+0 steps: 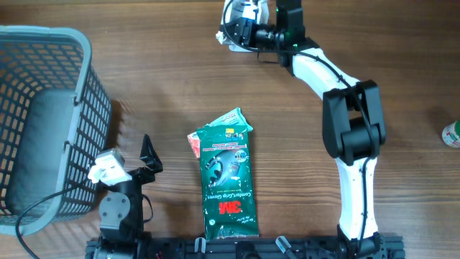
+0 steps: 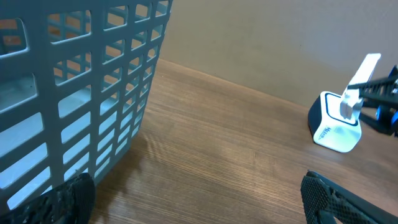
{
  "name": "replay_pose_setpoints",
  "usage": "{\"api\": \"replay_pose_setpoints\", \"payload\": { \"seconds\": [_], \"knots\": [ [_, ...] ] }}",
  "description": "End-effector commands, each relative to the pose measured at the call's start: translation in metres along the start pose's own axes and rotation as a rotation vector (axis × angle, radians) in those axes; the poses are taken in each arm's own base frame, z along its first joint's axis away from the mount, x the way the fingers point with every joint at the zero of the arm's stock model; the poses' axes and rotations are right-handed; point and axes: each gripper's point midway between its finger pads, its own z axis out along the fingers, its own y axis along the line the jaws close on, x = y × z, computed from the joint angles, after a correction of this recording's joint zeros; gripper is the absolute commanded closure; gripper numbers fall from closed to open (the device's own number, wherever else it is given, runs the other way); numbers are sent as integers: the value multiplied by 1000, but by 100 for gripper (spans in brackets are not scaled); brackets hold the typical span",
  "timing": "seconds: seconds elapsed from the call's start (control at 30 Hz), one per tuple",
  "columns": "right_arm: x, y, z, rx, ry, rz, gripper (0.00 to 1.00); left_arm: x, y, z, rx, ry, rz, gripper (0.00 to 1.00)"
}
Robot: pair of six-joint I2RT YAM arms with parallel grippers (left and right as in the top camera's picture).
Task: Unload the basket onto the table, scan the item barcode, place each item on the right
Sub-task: 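Lift the Hansaplast box with the right gripper to the scanner, then swing the box right and release it at the table's right edge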
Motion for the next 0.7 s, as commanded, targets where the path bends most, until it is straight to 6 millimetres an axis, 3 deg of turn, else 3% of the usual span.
{"api": "replay_pose_setpoints", "payload": {
  "seconds": [0.0, 0.1, 0.2, 0.27, 0.33, 0.4, 0.43, 0.47, 0.53, 0.57, 0.63, 0.67],
  "knots": [
    [5, -30, 5, 34, -16, 45, 49, -1, 4, 0, -17, -10, -7, 0],
    [9, -37, 7, 41, -11, 45, 51, -1, 4, 0, -17, -10, -7, 0],
    [-2, -22, 2, -6, -5, 21, 57, -1, 4, 0, -17, -10, -7, 0],
    [-26, -19, -32, 22, -21, 7, 59, -1, 4, 0, -17, -10, -7, 0],
    [-51, -17, -83, 127, -38, -43, 58, -1, 4, 0, -17, -11, -8, 0],
    [-65, -37, -132, 337, -66, -25, 57, -1, 4, 0, -17, -10, -7, 0],
    [-68, -55, -164, 486, -83, 5, 58, -1, 4, 0, -17, -10, -7, 0],
    [-67, -89, -222, 754, -108, 77, 58, -1, 4, 0, -17, -10, -7, 0],
    [-48, -137, -315, 1147, -113, 196, 58, -1, 4, 0, -17, -10, -7, 0],
    [-23, -166, -381, 1382, -77, 287, 58, -1, 4, 0, -17, -10, -7, 0],
    [24, -202, -462, 1554, -49, 451, 52, -1, 4, 0, -17, -10, -7, 0],
    [42, -213, -484, 1577, -45, 517, 52, -1, 4, 0, -17, -10, -7, 0]
  ]
}}
